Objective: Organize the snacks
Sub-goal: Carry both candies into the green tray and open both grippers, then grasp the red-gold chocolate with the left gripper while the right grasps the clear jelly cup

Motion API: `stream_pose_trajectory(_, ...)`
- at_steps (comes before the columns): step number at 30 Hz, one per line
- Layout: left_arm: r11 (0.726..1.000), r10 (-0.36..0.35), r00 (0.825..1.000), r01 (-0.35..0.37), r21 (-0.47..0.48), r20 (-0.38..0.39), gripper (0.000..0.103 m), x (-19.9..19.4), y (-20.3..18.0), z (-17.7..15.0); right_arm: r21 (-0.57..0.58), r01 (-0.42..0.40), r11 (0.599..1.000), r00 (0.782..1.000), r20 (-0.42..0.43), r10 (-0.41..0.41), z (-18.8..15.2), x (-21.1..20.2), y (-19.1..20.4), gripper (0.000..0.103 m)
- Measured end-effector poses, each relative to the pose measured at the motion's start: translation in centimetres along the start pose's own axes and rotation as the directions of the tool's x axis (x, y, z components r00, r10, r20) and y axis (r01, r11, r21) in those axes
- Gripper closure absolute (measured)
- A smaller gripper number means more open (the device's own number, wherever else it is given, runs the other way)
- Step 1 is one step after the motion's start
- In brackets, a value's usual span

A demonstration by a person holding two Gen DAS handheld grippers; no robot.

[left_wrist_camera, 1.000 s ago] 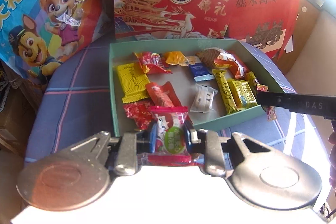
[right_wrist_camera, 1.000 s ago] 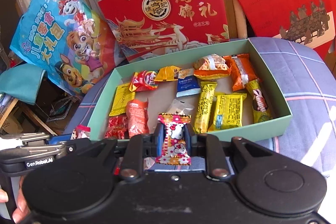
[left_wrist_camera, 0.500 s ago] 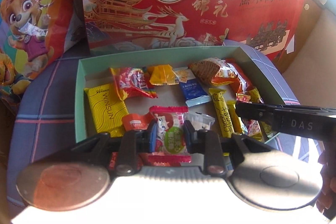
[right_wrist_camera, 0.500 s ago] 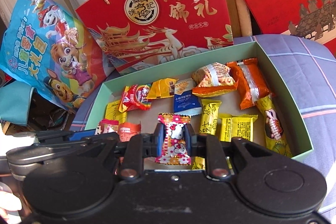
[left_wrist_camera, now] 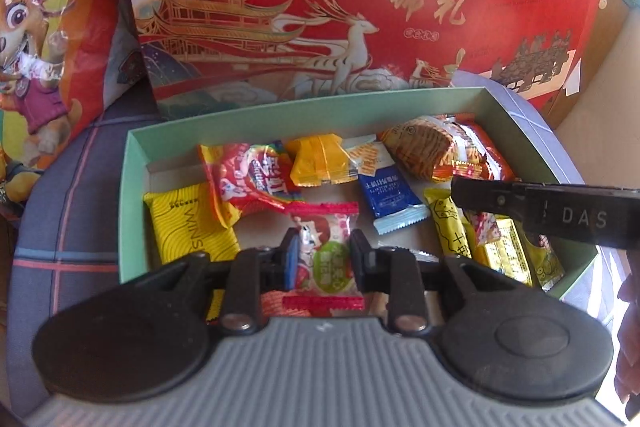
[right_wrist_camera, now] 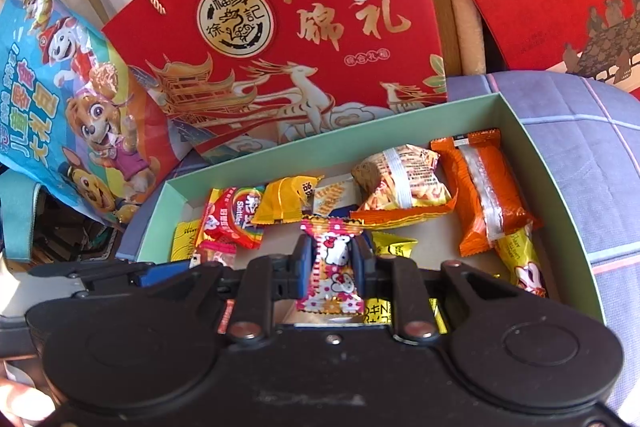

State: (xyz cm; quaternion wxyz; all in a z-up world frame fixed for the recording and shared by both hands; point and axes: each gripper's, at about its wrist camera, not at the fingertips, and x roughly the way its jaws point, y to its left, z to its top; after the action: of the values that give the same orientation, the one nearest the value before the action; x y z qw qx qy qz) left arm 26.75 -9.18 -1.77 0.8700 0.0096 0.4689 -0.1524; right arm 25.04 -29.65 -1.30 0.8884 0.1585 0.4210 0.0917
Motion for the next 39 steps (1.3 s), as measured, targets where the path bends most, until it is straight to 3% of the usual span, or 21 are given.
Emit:
stream_pose_trajectory(7, 0.999, 0.038, 0.999, -0.038, -0.005, 0.002, 0.074, 0.5, 0.4, 0.8, 0.006, 0.007, 1.0, 1.0, 0.007, -0.008, 0.5, 0.0, -0.2, 0.079)
stream_pose_trajectory(8, 0.999, 0.05, 0.999, -0.05, -0.009, 0.006, 0.066, 0.5, 0.5, 0.9, 0.006, 0.008, 1.0, 1.0, 0.01, -0.008, 0.6, 0.0, -0.1, 0.079)
stream_pose_trajectory(9, 0.998, 0.066, 0.998, -0.066, -0.014, 0.007, 0.055, 0.4, 0.7, 0.9, 0.007, 0.006, 1.0, 1.0, 0.016, -0.006, 0.6, -0.3, -0.1, 0.07)
stream_pose_trajectory(10, 0.996, 0.084, 0.996, -0.084, -0.022, 0.01, 0.024, 0.2, 0.8, 0.9, 0.008, 0.008, 1.0, 1.0, 0.02, -0.008, 0.6, -0.5, 0.0, 0.051)
stream_pose_trajectory(11, 0.994, 0.103, 0.994, -0.102, -0.03, 0.022, 0.002, -0.1, 0.9, 0.8, 0.009, 0.011, 1.0, 1.0, 0.026, -0.011, 0.6, -0.7, 0.1, 0.037)
stream_pose_trajectory(12, 0.992, 0.122, 0.992, -0.12, -0.037, 0.041, 0.0, -0.6, 1.0, 0.7, 0.009, 0.018, 1.0, 0.999, 0.039, -0.018, 0.5, -1.0, 0.2, 0.012)
stream_pose_trajectory(13, 0.991, 0.128, 0.991, -0.126, -0.039, 0.046, 0.0, -1.0, 1.2, 0.6, 0.003, 0.022, 1.0, 0.998, 0.055, -0.022, 0.4, -1.4, 0.3, 0.002)
stream_pose_trajectory(25, 0.994, 0.104, 0.994, -0.103, -0.04, 0.023, 0.0, -5.6, 1.4, -3.0, -0.044, 0.044, 0.998, 0.998, 0.05, -0.042, -2.2, -5.9, 1.9, 0.0)
stream_pose_trajectory(39, 0.999, 0.054, 0.997, -0.054, 0.004, -0.056, 0.0, -10.1, 0.8, -13.3, -0.039, 0.031, 0.999, 0.999, -0.01, -0.031, -9.6, -11.0, 2.7, 0.0)
